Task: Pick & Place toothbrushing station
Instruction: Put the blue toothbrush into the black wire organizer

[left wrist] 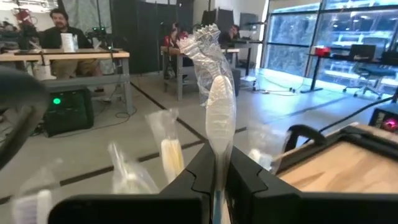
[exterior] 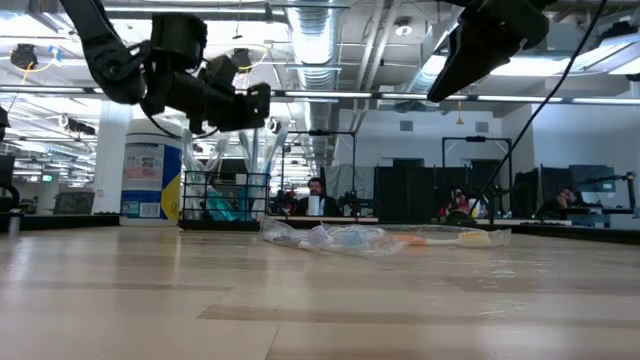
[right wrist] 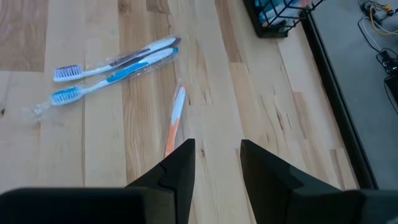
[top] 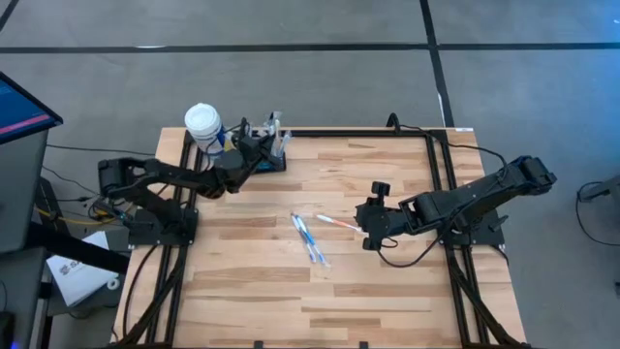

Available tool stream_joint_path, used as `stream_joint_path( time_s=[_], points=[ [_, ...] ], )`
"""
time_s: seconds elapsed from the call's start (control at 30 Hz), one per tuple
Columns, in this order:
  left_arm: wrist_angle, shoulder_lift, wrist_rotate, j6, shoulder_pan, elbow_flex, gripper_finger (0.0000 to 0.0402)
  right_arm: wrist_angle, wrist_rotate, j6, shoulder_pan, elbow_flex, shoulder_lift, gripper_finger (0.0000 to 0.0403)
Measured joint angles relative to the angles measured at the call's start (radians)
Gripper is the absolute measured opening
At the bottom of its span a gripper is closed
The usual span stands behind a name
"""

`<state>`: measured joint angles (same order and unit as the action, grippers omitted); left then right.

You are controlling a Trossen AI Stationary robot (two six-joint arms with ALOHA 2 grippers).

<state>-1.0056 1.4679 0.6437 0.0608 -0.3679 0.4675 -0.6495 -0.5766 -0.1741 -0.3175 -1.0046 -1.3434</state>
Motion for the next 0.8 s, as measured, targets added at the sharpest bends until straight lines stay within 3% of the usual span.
stream_joint_path(
  time_s=[0.53,0.8],
  points=[
    [-0.075,0.181,0.034,0.056,-0.005,0.000,0.0007,-0.001,0.000,0.000,0.000,0.000,0.000,0.0118],
    [-0.073,0.175,0.031,0.057,-0.003,0.000,0.0041,-0.001,0.000,0.000,0.000,0.000,0.000,0.0118]
  ],
)
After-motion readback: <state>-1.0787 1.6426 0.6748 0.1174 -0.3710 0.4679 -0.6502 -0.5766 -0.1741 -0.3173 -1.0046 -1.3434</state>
